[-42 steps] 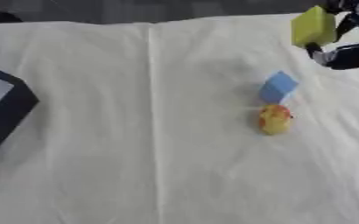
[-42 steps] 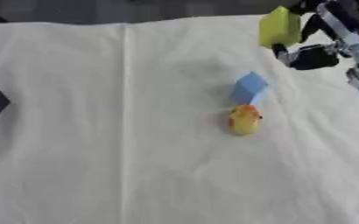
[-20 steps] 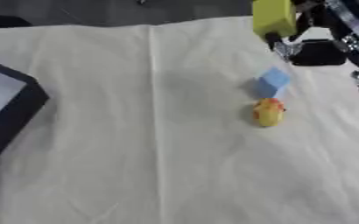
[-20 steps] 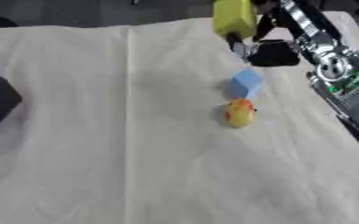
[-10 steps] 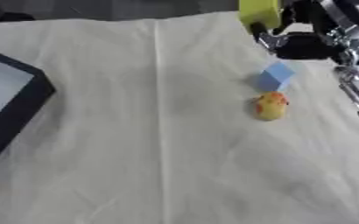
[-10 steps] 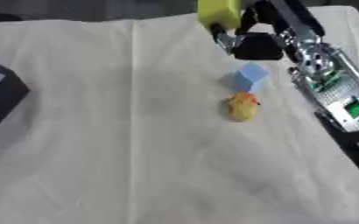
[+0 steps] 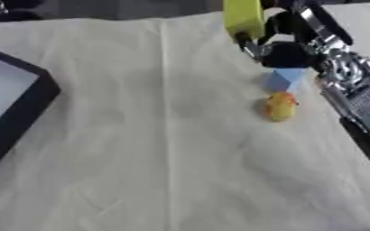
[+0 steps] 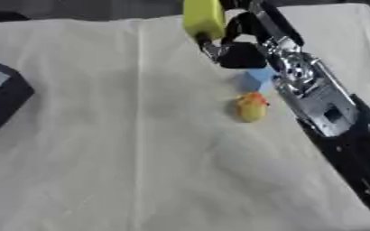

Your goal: Pick up the objects with one hand, pass them to the other hand, and then place them into the box on the other side of the table.

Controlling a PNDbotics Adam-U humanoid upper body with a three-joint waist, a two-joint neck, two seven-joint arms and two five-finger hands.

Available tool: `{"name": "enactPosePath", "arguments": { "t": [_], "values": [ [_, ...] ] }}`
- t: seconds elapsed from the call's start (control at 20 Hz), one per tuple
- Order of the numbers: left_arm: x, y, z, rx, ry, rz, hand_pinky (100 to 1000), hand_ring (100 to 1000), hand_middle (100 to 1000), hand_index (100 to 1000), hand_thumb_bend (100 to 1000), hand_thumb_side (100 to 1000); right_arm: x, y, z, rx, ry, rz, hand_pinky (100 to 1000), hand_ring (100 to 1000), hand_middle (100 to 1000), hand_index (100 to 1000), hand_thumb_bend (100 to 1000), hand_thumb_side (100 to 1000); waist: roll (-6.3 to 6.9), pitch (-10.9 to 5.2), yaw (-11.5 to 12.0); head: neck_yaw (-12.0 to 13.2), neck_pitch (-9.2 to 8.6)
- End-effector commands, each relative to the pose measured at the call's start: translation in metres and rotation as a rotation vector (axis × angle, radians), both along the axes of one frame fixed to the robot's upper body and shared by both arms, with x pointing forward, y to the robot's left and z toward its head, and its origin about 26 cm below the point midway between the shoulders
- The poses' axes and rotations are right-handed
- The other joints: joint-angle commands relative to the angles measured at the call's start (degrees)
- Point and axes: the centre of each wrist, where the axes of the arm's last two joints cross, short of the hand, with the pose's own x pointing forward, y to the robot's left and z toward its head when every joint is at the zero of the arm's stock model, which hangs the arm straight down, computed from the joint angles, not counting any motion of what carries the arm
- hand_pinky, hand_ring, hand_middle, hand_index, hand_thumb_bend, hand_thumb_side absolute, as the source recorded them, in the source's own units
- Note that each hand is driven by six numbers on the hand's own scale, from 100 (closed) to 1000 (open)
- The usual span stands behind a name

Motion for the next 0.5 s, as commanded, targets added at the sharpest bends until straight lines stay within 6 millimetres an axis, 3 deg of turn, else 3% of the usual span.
{"name": "enactPosePath", "arguments": {
  "t": [0.05,0.5],
  "values": [
    [-0.006,-0.006,0.012,0.015,-0.04,-0.028,792,682,608,716,100,658,0.003,0.005,0.001,-0.015,-0.041,0.002,507,411,459,535,208,100,0.73,-2.33,0.2,-0.3,0.59],
    [-0.011,-0.023,0.025,0.081,-0.069,-0.031,789,685,611,718,100,632,0.011,0.025,-0.02,0.005,-0.055,0.03,503,410,457,535,209,100,0.96,-2.93,0.4,-0.6,1.69]
  ]
}}
